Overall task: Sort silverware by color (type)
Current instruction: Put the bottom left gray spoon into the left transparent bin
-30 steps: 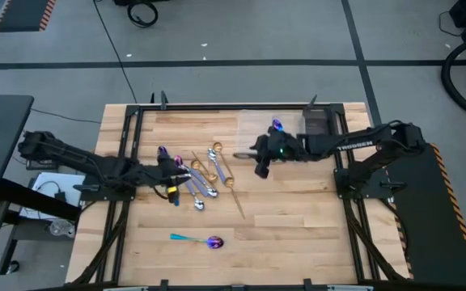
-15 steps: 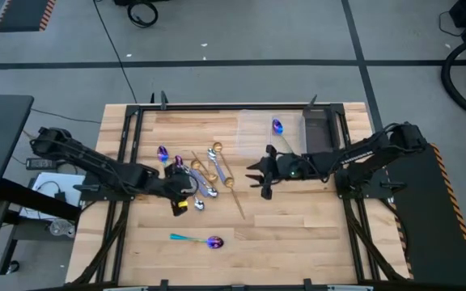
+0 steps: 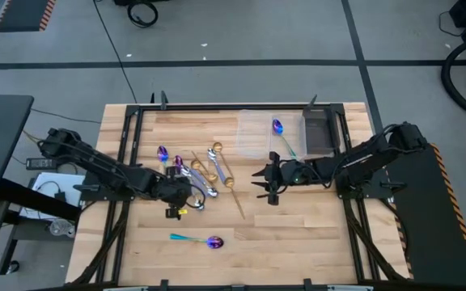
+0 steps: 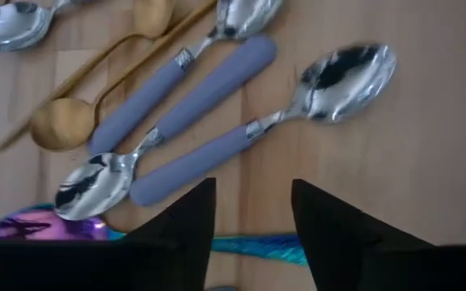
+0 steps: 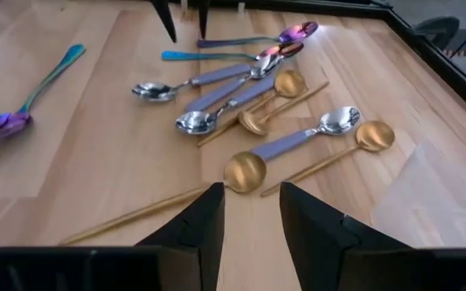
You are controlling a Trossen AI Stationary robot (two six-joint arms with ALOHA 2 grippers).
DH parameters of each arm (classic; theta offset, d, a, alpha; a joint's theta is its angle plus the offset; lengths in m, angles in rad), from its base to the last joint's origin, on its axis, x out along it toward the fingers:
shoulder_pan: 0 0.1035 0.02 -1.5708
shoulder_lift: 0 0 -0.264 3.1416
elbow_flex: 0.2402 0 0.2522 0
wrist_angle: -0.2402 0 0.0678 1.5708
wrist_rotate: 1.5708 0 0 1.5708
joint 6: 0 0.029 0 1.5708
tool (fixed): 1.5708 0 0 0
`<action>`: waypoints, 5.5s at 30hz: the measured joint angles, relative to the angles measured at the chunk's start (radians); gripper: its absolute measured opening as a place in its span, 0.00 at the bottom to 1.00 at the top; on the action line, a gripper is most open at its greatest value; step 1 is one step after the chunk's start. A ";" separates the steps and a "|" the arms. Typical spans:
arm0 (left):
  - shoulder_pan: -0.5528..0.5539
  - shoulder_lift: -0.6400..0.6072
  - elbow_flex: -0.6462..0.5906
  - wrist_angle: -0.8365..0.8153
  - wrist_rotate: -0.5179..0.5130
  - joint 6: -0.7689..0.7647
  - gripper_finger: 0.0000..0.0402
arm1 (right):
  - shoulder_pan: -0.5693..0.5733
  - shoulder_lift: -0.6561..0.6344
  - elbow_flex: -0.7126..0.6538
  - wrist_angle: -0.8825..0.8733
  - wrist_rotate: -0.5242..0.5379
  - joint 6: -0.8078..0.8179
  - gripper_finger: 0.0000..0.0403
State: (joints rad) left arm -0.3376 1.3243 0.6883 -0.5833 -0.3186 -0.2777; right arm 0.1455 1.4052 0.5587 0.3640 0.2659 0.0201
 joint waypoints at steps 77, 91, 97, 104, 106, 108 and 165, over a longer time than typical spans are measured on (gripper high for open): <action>0.183 0.375 0.188 -0.081 0.323 0.680 0.12 | 0.018 0.000 -0.012 0.029 0.018 0.066 0.32; 0.169 0.353 0.247 -0.089 0.318 0.426 0.12 | 0.010 -0.092 -0.011 -0.056 0.081 0.091 0.32; 0.153 0.353 0.260 -0.058 0.304 0.340 0.12 | 0.006 -0.103 -0.011 -0.068 0.093 0.058 0.32; 0.149 0.351 0.260 -0.010 0.285 0.222 0.12 | -0.035 -0.110 -0.011 -0.066 0.109 0.029 0.32; 0.142 0.349 0.261 0.021 0.264 0.183 0.12 | -0.052 -0.122 -0.011 -0.077 0.098 0.024 0.32; 0.133 0.337 0.261 0.045 0.242 0.159 0.12 | -0.068 -0.134 -0.011 -0.074 0.078 0.008 0.32; 0.425 0.288 0.263 0.825 0.080 0.211 0.12 | -0.081 -0.306 0.029 -0.441 0.186 0.200 0.32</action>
State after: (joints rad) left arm 0.0870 1.6127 0.9512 0.2416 -0.2382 -0.0668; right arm 0.0644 1.0993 0.5877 -0.0769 0.4522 0.2196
